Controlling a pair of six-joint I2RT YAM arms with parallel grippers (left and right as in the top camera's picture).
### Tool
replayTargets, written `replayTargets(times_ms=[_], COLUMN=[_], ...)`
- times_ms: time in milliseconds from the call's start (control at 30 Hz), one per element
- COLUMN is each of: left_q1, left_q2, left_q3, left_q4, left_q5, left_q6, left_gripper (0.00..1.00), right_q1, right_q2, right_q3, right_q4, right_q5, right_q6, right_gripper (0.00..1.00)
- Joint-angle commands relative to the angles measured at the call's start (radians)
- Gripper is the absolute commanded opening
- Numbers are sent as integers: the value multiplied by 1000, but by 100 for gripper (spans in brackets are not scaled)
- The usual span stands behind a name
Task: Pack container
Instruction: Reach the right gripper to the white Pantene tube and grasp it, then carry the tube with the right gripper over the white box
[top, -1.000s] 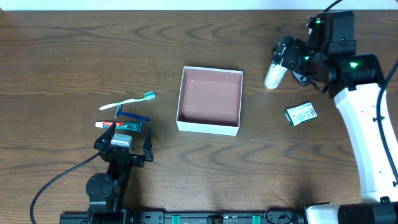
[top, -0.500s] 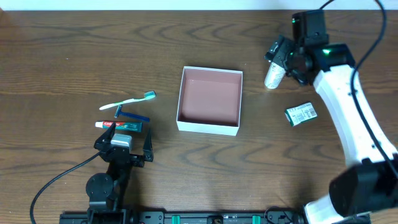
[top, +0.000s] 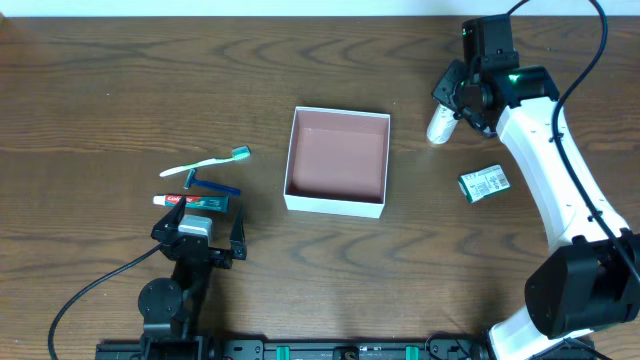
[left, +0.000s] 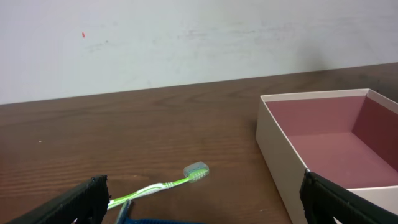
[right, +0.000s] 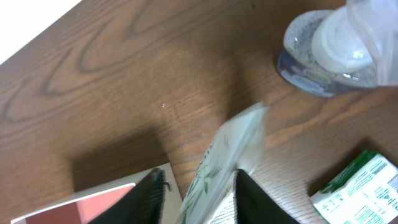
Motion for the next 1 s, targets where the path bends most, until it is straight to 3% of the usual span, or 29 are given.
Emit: replayTargets(times_ms=[0, 67, 100, 500, 967], left_q1=[-3, -3, -3, -3, -3], left_q2=[-1, -1, -1, -1, -1], left_q3=[-21, -21, -21, -21, -21], left_q4=[-30, -30, -30, -30, -30], left_q5=[2, 2, 2, 2, 2], left_q6=[9, 9, 9, 9, 9], left_gripper=[98, 98, 98, 98, 98], right_q1=[3, 3, 3, 3, 77], right_q2=[-2, -2, -2, -31, -226], right_q3=[18, 18, 18, 44, 286], right_q4=[0, 0, 0, -33, -288], right_q5=[17, 17, 17, 3, -39], right_q6=[2, -16, -23, -256, -365], right_gripper=[22, 5, 1, 1, 1])
